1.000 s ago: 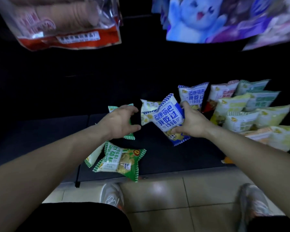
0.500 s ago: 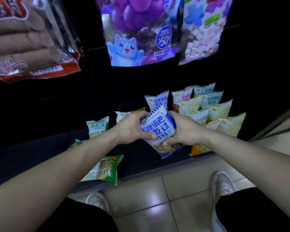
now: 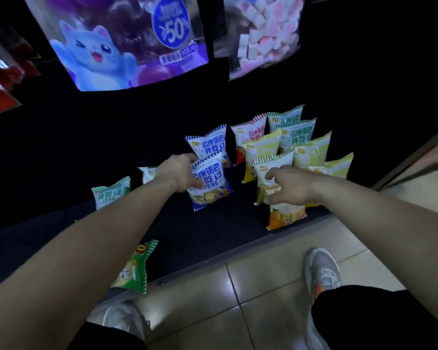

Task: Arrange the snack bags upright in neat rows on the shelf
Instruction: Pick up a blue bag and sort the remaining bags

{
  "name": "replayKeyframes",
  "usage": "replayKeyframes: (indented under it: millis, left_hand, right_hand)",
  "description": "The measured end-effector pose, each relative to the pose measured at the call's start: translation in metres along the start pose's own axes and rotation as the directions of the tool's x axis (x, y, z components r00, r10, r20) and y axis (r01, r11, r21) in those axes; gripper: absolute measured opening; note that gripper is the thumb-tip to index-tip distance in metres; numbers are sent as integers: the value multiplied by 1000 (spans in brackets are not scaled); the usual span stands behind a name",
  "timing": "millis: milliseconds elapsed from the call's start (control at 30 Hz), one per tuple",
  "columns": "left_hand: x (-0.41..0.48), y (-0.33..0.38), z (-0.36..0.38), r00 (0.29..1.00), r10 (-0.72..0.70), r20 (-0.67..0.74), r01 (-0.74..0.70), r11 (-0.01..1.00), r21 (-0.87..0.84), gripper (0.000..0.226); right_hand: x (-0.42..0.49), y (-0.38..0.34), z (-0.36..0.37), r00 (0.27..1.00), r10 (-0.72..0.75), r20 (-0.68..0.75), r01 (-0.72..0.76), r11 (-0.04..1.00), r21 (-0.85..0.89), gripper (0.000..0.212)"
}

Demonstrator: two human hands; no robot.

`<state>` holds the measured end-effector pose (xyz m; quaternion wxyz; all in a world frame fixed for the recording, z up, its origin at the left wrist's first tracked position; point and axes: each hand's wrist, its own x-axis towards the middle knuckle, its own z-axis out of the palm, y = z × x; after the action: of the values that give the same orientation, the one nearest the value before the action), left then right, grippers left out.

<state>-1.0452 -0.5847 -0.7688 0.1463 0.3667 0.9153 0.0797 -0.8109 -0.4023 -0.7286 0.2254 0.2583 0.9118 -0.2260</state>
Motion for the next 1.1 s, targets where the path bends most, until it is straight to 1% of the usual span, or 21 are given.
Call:
replayKeyframes:
  millis: [100,233,400,500,633,867,1000,1100]
  left_hand:
    - [31,6,23,1000,-19,23,20,999,-45,98]
    - [66,10,45,999,-38,33,39,999,-10,97]
    - [92,14,56,999,-17,-33,19,999,49,92]
    - [100,18,60,997,33,-65,-26,994,102,87]
    - [103,28,60,992,105,-65,-94,983,157,83]
    - [98,36,54,986,146,-80,-113,941,318,82]
    - [86,33,46,984,151,-89,-120,950,290,85]
    - [63,22,28,981,174,-87,-145,953,266,89]
  right_hand:
    - [12,10,-1,1000,1,-5,-1,1000,30,75]
    - [25,16,-1,1000,17,-15,-16,995,99,71]
    - [37,7,9,1000,7,22,-8,999,36,73]
    - [40,1,16,999,-5,49,6,1000,-8,73]
    - [39,-1,17,999,-3,54,4,1000,-27,72]
    - [38,-1,13,1000,5,7,-5,999,-45,71]
    - [37,-10,7,999,-8,-37,6,999,-52,70]
    - [34,-26,1,996,-42,-80,34,995,-89,70]
